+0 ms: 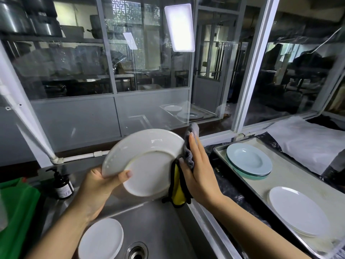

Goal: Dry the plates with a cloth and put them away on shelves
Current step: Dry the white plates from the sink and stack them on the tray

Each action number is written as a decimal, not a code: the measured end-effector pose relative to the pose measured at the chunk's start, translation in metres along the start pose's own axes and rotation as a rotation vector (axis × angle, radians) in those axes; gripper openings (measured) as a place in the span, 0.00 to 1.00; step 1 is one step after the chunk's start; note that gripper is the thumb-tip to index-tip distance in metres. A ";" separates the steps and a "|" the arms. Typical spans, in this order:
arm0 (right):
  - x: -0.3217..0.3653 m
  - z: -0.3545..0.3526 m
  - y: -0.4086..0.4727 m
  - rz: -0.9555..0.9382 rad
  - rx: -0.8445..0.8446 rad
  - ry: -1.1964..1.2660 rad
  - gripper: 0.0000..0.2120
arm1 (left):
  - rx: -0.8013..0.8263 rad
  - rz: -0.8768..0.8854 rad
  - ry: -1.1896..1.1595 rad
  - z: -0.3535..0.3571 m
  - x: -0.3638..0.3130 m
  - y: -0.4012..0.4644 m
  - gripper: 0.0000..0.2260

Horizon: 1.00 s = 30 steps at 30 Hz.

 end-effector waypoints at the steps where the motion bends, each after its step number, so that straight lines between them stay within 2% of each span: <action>1: 0.004 -0.001 0.002 -0.018 -0.011 -0.005 0.32 | -0.010 0.011 0.012 0.000 -0.006 -0.002 0.33; 9: 0.020 -0.003 0.010 -0.104 -0.049 -0.039 0.33 | -0.066 0.088 0.060 -0.001 -0.032 -0.010 0.32; 12: 0.023 -0.002 0.010 -0.126 -0.074 -0.086 0.33 | -0.081 0.106 0.078 0.001 -0.035 -0.013 0.27; 14: 0.033 0.001 0.010 -0.218 -0.073 -0.159 0.32 | -0.117 0.104 0.103 0.003 -0.034 -0.014 0.23; 16: 0.049 0.015 0.007 -0.358 -0.025 -0.263 0.30 | -0.152 0.137 0.135 0.010 -0.036 -0.015 0.13; 22: 0.070 0.034 0.010 -0.439 0.094 -0.266 0.27 | -0.187 0.146 0.219 0.016 -0.027 -0.008 0.10; 26: 0.104 0.048 0.002 -0.641 0.201 -0.306 0.30 | -0.072 0.169 0.307 0.031 -0.030 -0.004 0.03; 27: 0.109 0.049 0.003 -0.664 0.209 -0.312 0.31 | -0.051 0.188 0.320 0.035 -0.033 -0.005 0.04; 30: 0.105 0.047 0.013 -0.674 0.217 -0.341 0.34 | -0.048 0.115 0.212 0.038 -0.026 -0.005 0.03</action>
Point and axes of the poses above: each hand's wrist, its own y-axis towards the middle knuckle, its own z-axis out of the palm, x = y × z, the point moved 10 cm from there along y, towards the middle knuckle, and after that the axes turned 2 degrees about -z, right-handed, at the moved point
